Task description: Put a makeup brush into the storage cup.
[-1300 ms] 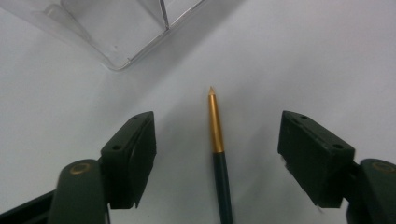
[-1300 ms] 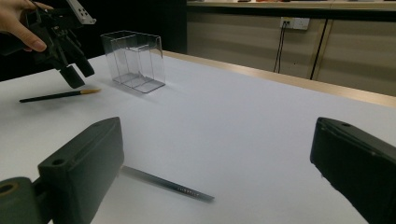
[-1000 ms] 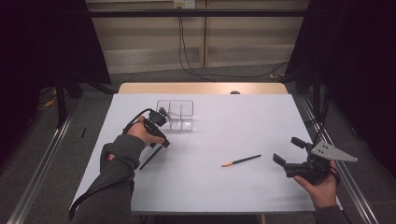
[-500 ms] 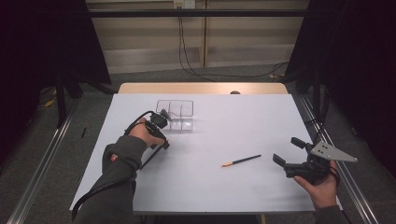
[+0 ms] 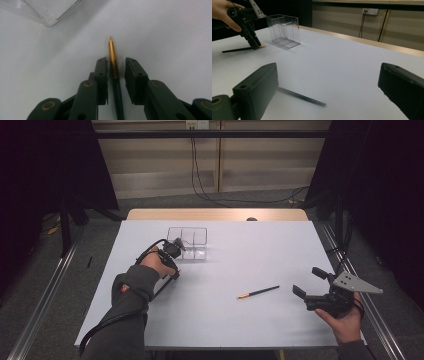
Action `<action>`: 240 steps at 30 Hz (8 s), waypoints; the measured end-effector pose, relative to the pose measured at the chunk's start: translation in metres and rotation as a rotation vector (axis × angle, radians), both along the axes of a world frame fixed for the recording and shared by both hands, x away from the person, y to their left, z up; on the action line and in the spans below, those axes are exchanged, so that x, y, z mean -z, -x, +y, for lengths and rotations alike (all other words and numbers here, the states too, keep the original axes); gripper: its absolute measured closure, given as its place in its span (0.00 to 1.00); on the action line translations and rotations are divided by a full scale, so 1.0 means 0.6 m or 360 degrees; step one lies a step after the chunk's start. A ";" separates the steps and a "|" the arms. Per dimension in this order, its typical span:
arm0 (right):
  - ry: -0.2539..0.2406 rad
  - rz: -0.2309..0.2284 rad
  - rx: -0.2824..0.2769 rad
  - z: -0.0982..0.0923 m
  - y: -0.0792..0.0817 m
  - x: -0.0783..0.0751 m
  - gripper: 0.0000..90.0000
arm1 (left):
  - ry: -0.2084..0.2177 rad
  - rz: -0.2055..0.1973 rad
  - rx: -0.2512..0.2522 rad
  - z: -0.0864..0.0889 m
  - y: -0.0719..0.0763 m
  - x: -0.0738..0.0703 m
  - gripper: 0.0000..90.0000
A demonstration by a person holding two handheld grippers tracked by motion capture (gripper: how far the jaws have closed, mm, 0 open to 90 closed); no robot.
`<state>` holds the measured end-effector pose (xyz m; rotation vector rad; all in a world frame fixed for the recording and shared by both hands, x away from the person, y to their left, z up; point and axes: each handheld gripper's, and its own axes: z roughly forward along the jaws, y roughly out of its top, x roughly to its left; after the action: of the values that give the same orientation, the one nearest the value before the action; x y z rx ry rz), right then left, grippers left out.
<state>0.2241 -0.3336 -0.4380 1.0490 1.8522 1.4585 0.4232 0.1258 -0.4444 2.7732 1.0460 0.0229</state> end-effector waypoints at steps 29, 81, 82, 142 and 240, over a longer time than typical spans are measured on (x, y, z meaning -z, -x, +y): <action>0.0015 -0.0001 -0.0001 -0.001 0.001 0.000 0.02 | -0.0123 0.0018 0.0010 -0.025 0.003 0.002 0.94; 0.0015 -0.0004 -0.0002 0.002 0.000 0.000 0.02 | 0.0509 -0.0233 -0.0231 -0.001 0.010 -0.062 0.94; 0.0014 -0.0006 -0.0008 0.002 0.000 0.000 0.02 | 0.0508 -0.0238 -0.0198 0.002 0.009 -0.064 0.94; 0.0026 -0.0006 -0.0010 0.003 0.001 0.001 0.02 | 0.1365 -0.1065 -0.0456 0.038 0.041 -0.133 0.94; 0.0036 0.0017 -0.0028 0.000 -0.002 0.005 0.01 | 0.1586 -0.1362 -0.0447 -0.016 0.008 -0.183 0.94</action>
<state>0.2254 -0.3337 -0.4409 1.0342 1.8858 1.4409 0.4184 0.1165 -0.3347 1.4603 0.8330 0.5127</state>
